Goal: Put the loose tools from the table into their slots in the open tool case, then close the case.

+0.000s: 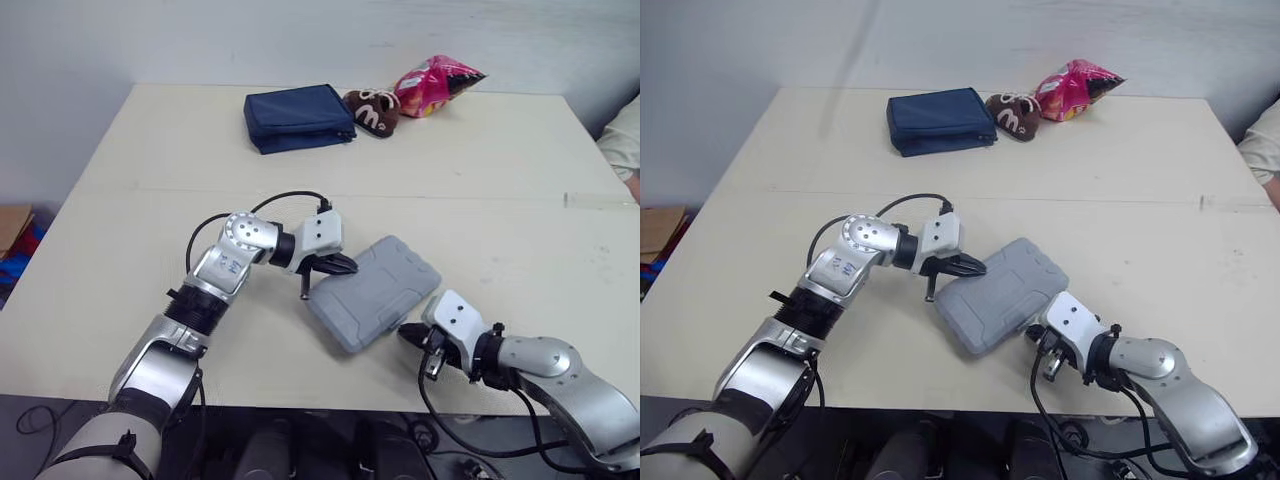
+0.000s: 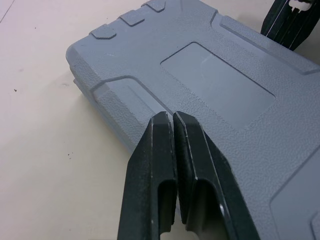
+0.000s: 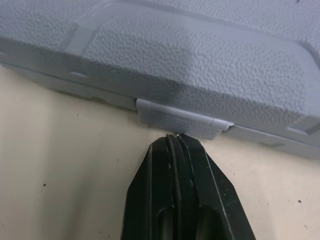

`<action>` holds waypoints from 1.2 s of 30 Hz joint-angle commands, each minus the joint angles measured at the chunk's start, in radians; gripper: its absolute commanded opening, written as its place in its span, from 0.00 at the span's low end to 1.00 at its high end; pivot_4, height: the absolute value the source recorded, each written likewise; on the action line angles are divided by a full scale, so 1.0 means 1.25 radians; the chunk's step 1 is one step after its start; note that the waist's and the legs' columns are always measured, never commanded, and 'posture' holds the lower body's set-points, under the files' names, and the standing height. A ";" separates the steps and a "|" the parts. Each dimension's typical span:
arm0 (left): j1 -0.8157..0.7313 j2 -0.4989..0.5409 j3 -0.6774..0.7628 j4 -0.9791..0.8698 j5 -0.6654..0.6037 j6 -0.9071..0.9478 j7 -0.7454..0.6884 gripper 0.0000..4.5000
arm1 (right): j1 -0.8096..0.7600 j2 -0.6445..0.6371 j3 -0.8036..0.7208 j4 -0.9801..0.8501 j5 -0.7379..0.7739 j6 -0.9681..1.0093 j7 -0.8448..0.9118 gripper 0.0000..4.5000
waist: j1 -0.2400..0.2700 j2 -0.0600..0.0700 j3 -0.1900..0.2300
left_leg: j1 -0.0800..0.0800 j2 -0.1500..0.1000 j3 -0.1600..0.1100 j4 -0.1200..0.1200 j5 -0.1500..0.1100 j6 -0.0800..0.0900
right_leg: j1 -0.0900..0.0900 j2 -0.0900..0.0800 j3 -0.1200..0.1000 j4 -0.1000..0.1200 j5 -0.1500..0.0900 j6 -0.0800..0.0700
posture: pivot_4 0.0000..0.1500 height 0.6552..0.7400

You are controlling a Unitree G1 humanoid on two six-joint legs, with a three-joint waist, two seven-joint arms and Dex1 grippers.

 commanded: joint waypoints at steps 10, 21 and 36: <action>0.049 -0.021 -0.111 0.075 0.147 -0.138 0.015 0.02 | -0.060 0.113 0.000 -0.013 0.000 -0.070 -0.025 0.00 | -0.011 -0.005 -0.004 | 0.002 0.003 0.002 0.002 -0.001 -0.001 | 0.000 -0.002 0.003 0.000 0.000 -0.002 | 1.00 1.00; 0.069 -0.017 -0.071 0.035 0.124 -0.075 0.008 0.02 | -0.039 0.095 -0.017 -0.017 -0.011 -0.058 -0.002 0.00 | -0.022 -0.005 -0.005 | 0.002 0.004 0.002 0.002 -0.001 -0.001 | -0.001 -0.002 0.003 0.001 0.000 -0.003 | 1.00 1.00; 0.394 0.484 0.554 -0.459 -0.441 0.455 -0.204 0.99 | 0.137 -0.236 -0.721 -0.057 0.419 0.130 0.358 1.00 | -0.005 0.001 0.004 | 0.000 0.009 -0.001 0.004 -0.006 -0.002 | 0.000 0.000 0.003 -0.005 0.000 -0.005 | 1.00 1.00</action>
